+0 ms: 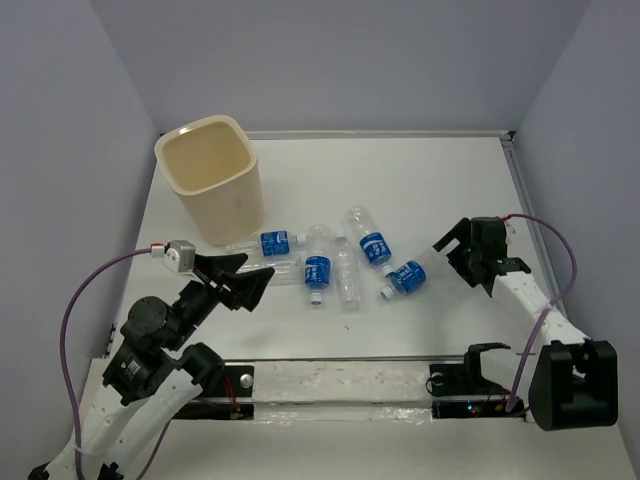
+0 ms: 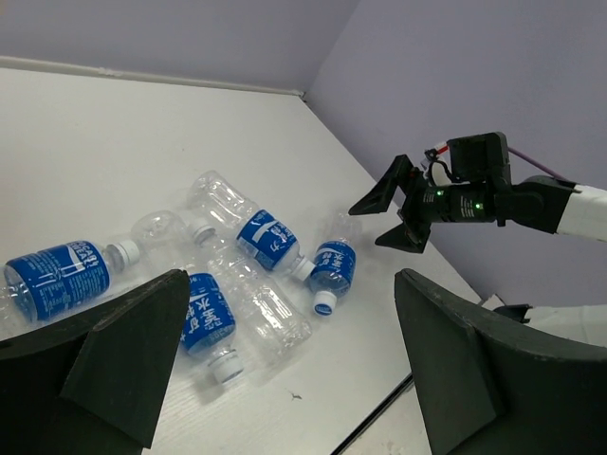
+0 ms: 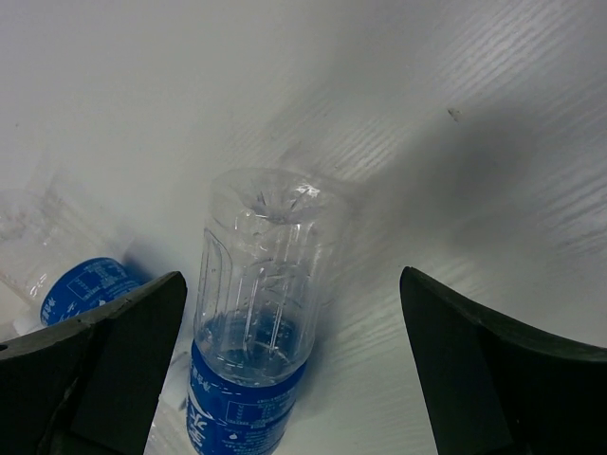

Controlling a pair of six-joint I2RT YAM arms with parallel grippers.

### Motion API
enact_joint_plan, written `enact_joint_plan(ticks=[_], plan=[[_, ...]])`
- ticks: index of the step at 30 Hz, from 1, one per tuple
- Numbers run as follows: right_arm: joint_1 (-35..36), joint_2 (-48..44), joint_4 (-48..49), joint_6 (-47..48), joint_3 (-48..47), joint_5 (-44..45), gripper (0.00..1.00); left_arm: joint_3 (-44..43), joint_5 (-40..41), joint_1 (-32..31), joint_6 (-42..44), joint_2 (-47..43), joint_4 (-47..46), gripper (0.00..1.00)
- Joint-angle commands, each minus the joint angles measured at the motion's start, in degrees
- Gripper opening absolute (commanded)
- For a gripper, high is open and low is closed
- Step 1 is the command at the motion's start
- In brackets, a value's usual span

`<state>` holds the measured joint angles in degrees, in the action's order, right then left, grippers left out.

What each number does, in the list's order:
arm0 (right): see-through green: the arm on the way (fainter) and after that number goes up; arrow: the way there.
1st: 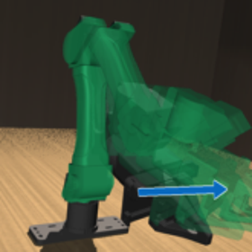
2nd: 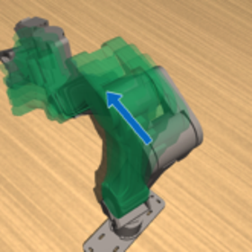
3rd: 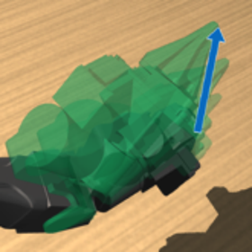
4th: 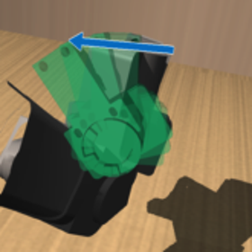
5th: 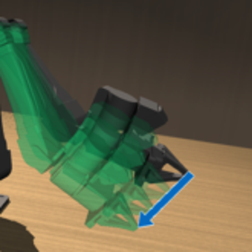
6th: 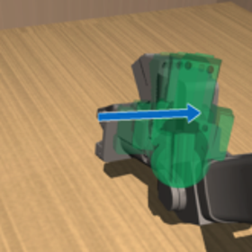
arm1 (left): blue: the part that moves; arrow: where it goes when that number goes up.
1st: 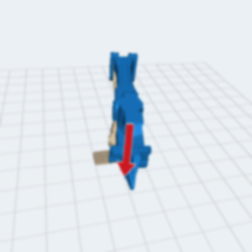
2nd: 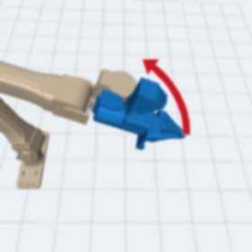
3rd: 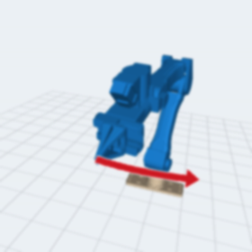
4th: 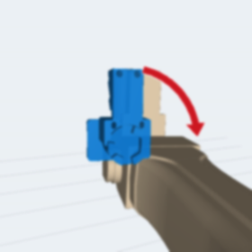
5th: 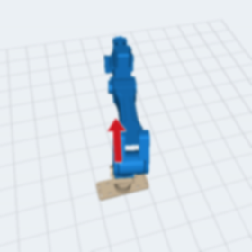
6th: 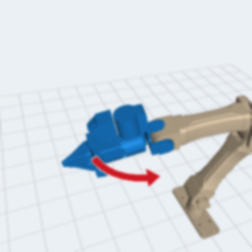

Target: Put the plastic bottles in the bin

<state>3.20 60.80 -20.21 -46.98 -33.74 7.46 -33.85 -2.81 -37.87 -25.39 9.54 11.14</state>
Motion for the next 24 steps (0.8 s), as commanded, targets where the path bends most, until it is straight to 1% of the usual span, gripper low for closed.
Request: enact_joint_plan(ticks=[1, 8, 9, 12, 15, 18, 21, 22, 24], plan=[[0.49, 1.87, 8.07, 0.22, 0.95, -4.21, 1.00, -1.57, 1.31, -0.01, -0.19, 1.53, -0.77, 0.99], [0.49, 5.56, 15.45, 0.58, 3.06, -6.94, 1.00, -1.40, 0.26, 1.13, -0.10, 2.24, -1.20, 0.99], [0.49, 7.30, 16.68, 0.66, 3.06, -7.02, 1.00, -1.40, 0.26, 1.30, -0.01, 2.50, -1.20, 0.99], [0.49, 11.26, 18.53, 0.40, 2.71, -7.02, 0.99, -1.40, 0.61, 1.57, -0.10, 3.11, -1.12, 0.99], [0.49, 13.12, 18.80, 0.66, 2.19, -6.85, 0.97, -1.40, 1.57, 1.74, -0.36, 3.64, -0.85, 0.99], [0.49, 11.98, 18.10, 1.62, 2.53, -5.27, 0.91, -1.49, 2.19, 1.83, -0.71, 4.26, -0.50, 0.99], [0.49, 8.47, 16.96, 2.85, 3.23, -2.72, 0.84, -1.57, 4.04, 2.09, -1.07, 4.96, -0.33, 0.99], [0.49, 6.90, 16.52, 3.12, 3.24, -1.93, 0.79, -1.57, 4.13, 2.44, -1.07, 5.22, -0.15, 0.99], [0.49, 5.74, 15.64, 3.82, 3.24, -1.23, 0.73, -1.57, 3.60, 3.06, -0.98, 5.84, -0.15, 0.99]])
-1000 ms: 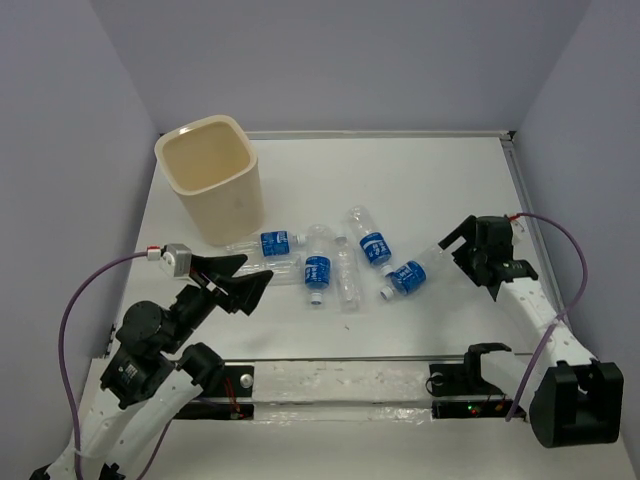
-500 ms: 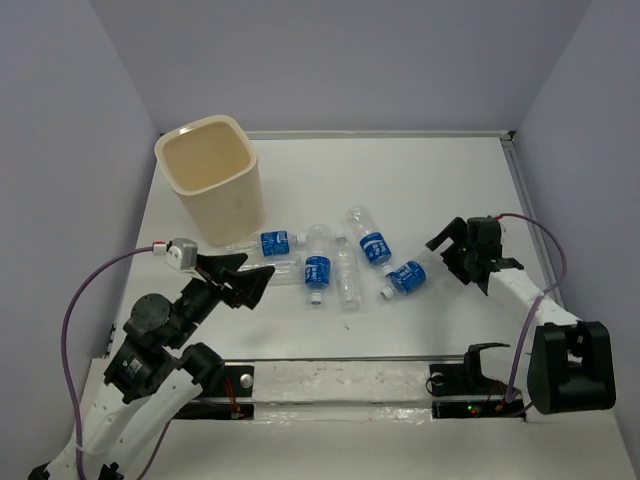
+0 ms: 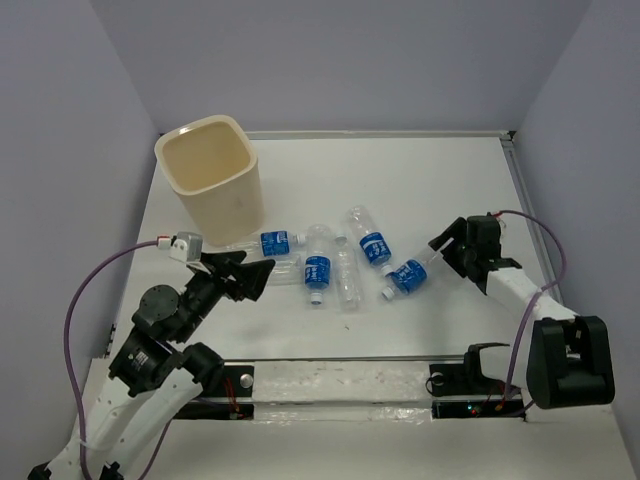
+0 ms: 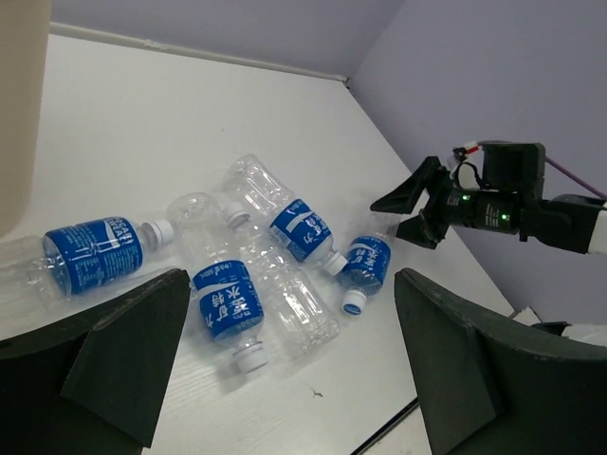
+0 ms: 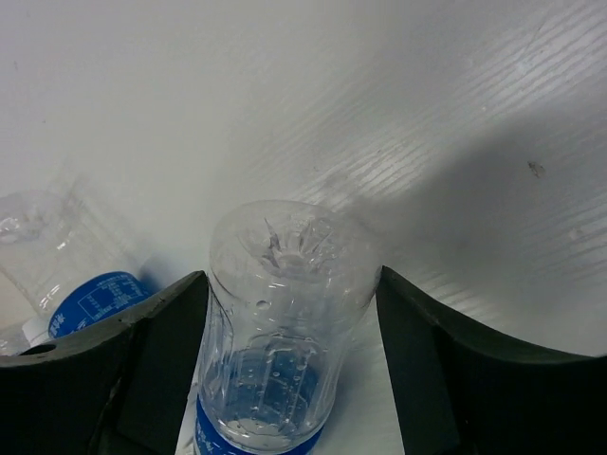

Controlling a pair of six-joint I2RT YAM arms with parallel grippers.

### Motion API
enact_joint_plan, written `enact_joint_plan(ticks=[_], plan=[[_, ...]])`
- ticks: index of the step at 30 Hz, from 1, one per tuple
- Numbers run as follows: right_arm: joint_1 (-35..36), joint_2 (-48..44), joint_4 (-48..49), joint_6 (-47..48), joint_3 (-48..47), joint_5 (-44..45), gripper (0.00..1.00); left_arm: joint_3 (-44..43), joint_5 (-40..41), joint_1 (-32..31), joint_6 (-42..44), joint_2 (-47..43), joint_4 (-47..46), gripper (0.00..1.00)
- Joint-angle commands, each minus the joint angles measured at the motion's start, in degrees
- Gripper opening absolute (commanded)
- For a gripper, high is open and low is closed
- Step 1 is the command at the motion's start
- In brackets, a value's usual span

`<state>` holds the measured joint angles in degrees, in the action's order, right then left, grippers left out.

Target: Put the plastic bottles in the bin

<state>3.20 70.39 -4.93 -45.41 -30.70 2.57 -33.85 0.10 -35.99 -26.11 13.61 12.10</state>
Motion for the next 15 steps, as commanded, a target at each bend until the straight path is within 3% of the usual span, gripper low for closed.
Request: enact_joint_plan(ticks=[1, 8, 15], plan=[[0.49, -4.47, -0.42, 2.95, 0.20, 4.11, 0.71, -1.57, 0.52, 1.53, -0.26, 2.30, -1.20, 0.99], [0.49, -9.47, -3.76, 5.85, -0.32, 6.92, 0.54, -1.40, 0.17, 4.96, -0.17, 2.57, -1.55, 0.99], [0.49, -25.71, -13.42, 10.51, -7.34, 5.17, 0.49, -1.40, 0.17, 8.12, -0.96, 4.40, -1.64, 0.99]])
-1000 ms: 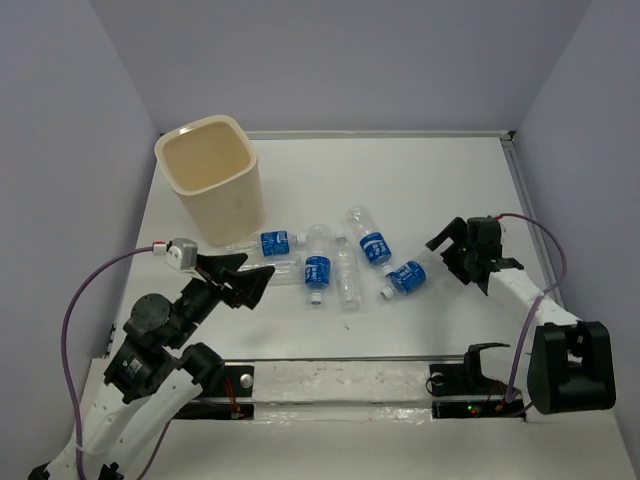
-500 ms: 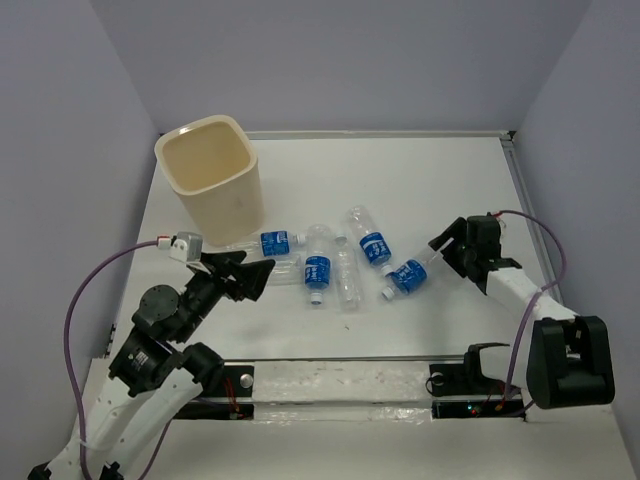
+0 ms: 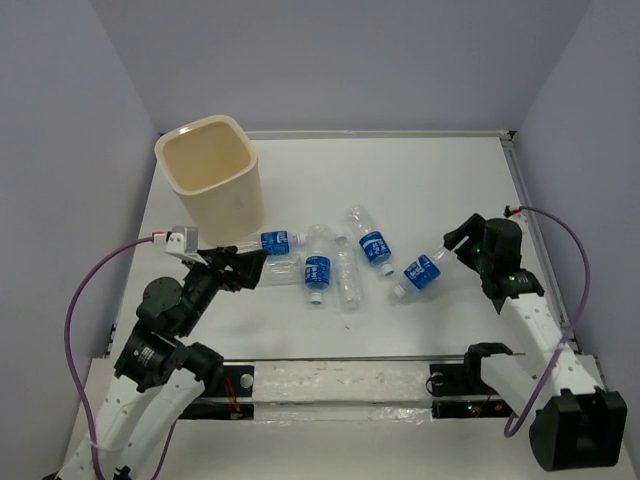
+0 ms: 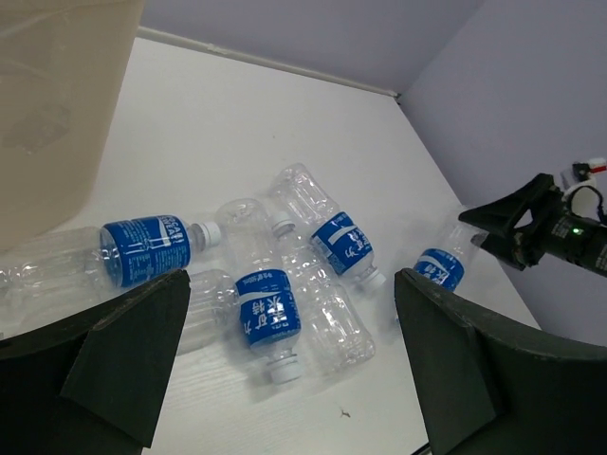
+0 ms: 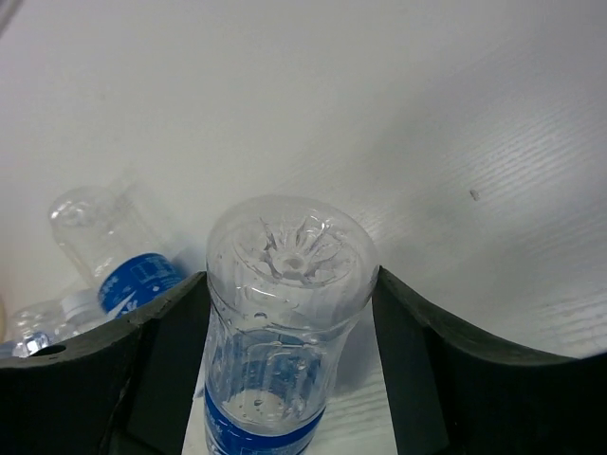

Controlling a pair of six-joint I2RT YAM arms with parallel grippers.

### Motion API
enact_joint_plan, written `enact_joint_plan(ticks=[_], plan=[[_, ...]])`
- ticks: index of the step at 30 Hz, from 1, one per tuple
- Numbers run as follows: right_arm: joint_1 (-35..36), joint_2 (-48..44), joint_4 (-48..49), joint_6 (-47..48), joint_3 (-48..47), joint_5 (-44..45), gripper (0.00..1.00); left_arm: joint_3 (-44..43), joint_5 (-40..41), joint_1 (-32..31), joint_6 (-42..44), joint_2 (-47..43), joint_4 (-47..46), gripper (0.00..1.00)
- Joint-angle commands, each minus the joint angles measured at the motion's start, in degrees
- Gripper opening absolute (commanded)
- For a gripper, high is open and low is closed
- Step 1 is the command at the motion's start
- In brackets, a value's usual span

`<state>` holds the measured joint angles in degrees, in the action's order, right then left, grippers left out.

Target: Put the plastic bottles in the bin

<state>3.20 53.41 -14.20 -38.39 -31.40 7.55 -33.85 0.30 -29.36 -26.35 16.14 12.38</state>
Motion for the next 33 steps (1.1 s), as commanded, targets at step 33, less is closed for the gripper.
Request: enact_joint_plan(ticks=[33], plan=[[36.44, 68.81, 35.10, 13.60, -104.00, -18.01, 0.40, -2.19, 20.27, 4.14, -16.98, 7.76, 9.86, 0.99]])
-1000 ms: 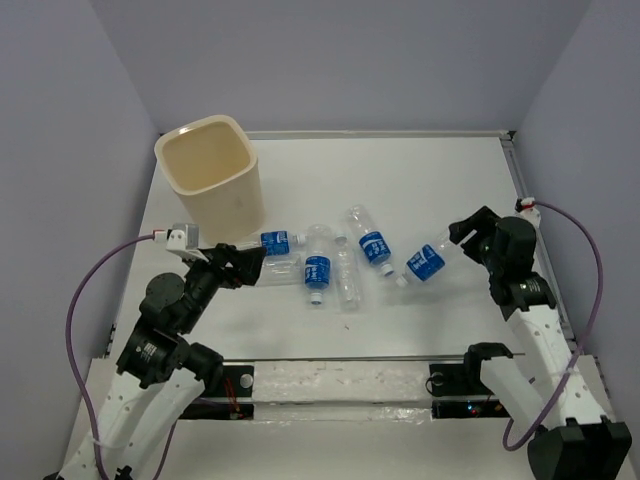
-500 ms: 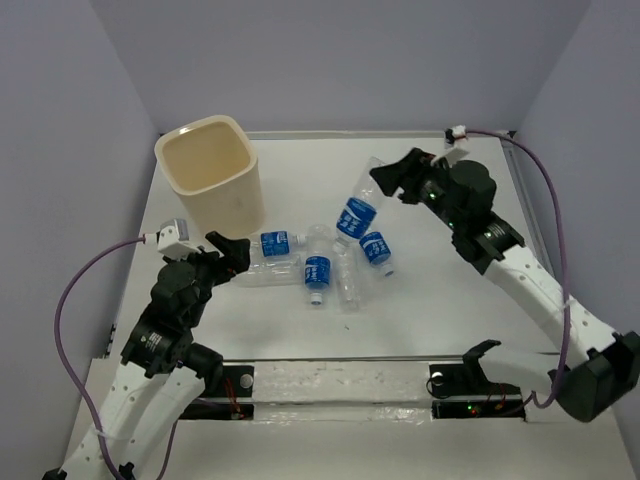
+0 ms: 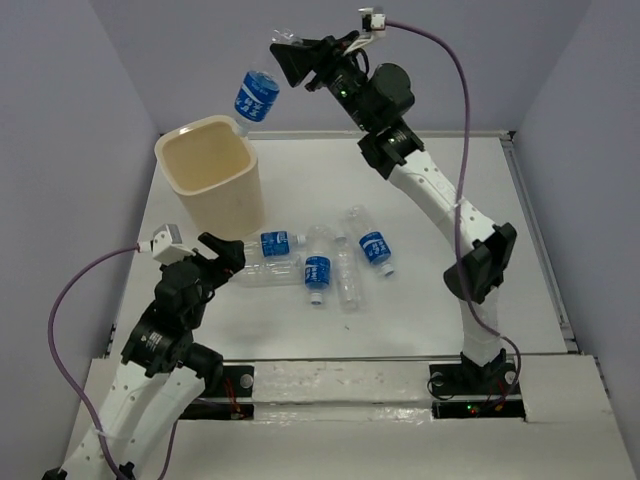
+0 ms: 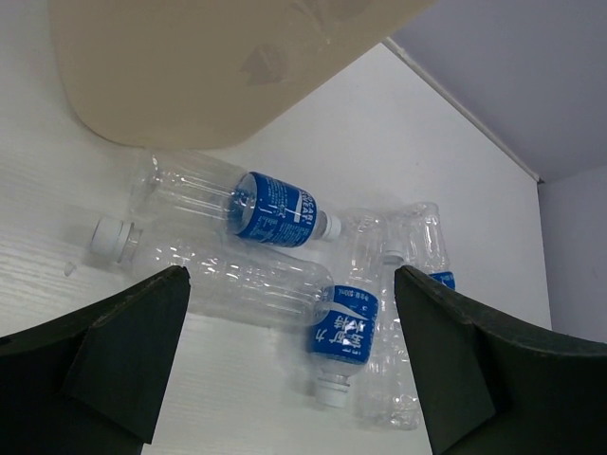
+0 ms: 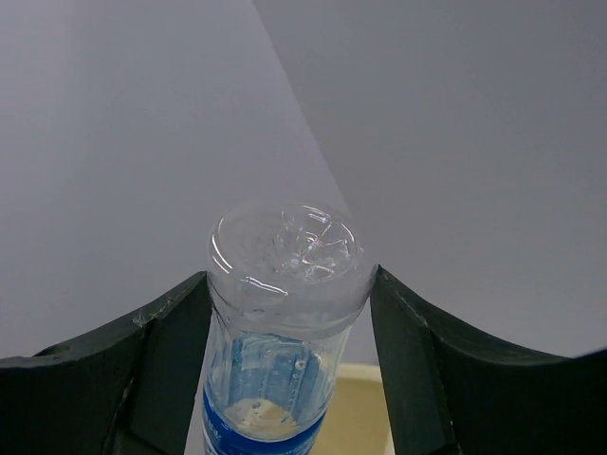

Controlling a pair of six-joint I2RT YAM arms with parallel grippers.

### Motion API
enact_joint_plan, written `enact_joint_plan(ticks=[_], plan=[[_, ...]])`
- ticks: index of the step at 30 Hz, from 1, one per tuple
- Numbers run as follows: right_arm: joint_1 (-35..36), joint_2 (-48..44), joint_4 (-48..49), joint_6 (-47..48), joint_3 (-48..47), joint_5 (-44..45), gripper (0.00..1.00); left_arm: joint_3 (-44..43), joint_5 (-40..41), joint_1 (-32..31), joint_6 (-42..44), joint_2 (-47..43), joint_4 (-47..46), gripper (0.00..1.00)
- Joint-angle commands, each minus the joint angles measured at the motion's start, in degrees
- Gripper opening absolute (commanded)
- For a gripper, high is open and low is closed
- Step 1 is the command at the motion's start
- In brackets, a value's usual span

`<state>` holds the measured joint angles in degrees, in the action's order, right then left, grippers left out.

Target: Put the plastic bottles in the bin

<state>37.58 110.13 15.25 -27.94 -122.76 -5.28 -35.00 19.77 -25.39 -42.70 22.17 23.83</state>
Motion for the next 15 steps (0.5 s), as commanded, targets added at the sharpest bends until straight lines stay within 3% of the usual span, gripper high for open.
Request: enact_joint_plan(ticks=[1, 2, 4, 7, 9, 10, 12, 15], plan=[[2.75, 15.70, 4.98, 4.64, -17.03, -5.18, 0.40, -1.03, 0.36, 0.16, -0.37, 2.08, -1.86, 0.99], [3.54, 19.21, 3.75, 5.70, -26.38, -5.18, 0.40, -0.94, -0.16, 0.25, 0.15, 2.26, -2.30, 0.99], [4.33, 26.97, 3.47, 7.89, -31.56, -6.32, 0.40, -0.59, -0.69, 0.25, 0.42, 2.79, -2.83, 0.99], [6.27, 26.81, 9.87, 10.88, -25.36, -7.11, 0.45, 0.11, -2.80, 0.16, 1.30, 4.01, -4.85, 0.99], [6.80, 26.46, 11.47, 12.56, -22.71, -6.76, 0.66, 0.37, -4.21, 0.16, 1.56, 5.07, -5.99, 0.99], [7.41, 27.50, 9.30, 13.26, -24.61, -7.28, 0.84, 0.64, -6.39, 0.16, 2.35, 6.03, -6.52, 0.99], [7.42, 28.04, 5.43, 13.27, -27.96, -8.87, 0.98, 0.99, -9.99, 0.16, 2.97, 7.70, -8.45, 0.99], [7.42, 24.54, 5.14, 13.44, -24.21, -8.79, 0.99, 1.60, -13.60, 0.16, 3.32, 9.81, -12.49, 0.99]])
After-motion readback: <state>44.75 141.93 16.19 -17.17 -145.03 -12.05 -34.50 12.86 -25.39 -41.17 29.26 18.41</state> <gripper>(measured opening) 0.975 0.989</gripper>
